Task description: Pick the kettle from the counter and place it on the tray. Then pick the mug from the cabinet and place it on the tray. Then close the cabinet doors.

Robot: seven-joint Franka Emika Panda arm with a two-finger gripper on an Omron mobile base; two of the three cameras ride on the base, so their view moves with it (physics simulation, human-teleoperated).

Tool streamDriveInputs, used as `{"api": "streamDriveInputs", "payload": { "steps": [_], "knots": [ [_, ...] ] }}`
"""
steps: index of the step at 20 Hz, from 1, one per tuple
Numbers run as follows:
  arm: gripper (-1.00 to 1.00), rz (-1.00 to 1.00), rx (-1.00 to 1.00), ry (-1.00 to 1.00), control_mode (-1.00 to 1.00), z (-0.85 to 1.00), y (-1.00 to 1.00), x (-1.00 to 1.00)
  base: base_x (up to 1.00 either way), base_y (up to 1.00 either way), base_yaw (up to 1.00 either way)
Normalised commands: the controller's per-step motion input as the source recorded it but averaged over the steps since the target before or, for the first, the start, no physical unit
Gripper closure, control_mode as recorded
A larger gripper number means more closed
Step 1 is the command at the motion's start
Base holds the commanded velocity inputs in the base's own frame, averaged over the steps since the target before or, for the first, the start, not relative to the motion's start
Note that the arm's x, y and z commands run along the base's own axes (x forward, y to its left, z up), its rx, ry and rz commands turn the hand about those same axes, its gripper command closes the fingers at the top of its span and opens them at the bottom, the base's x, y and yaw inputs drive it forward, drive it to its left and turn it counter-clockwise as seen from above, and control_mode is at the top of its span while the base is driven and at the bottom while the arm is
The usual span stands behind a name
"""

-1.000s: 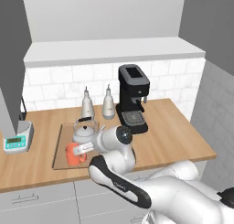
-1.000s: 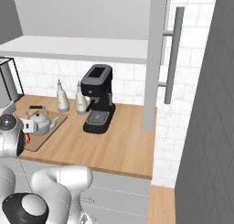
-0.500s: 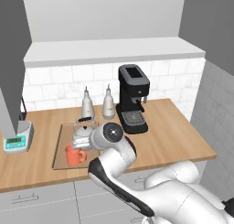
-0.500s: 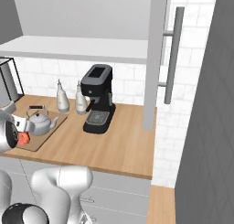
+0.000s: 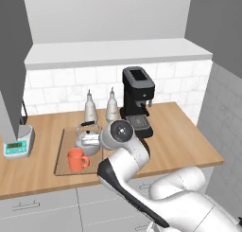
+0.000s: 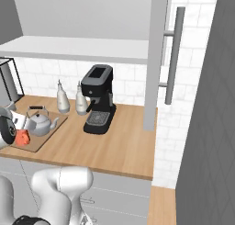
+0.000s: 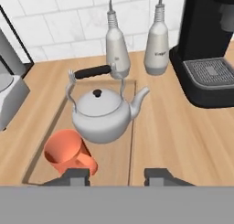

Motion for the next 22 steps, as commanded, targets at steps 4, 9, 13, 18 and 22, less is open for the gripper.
{"api": "streamDriveInputs", "payload": {
  "steps": [4,9,13,18,22],
  "knots": [
    [1.00,-0.16,0.00,0.01,-1.00,0.19,-0.61,-0.06,0.00,0.00,0.00],
    [1.00,-0.11,-0.03,0.03,-1.00,0.07,-0.11,-0.06,0.00,0.00,0.00],
    [1.00,0.23,-0.24,0.08,-1.00,0.00,0.33,0.00,0.00,0.00,0.00],
    [1.00,0.42,-0.50,-0.01,-1.00,0.00,0.01,-0.13,0.00,0.00,0.00],
    [1.00,0.33,-0.52,-0.02,-1.00,-0.13,0.01,-0.36,0.00,0.00,0.00]
  ]
}}
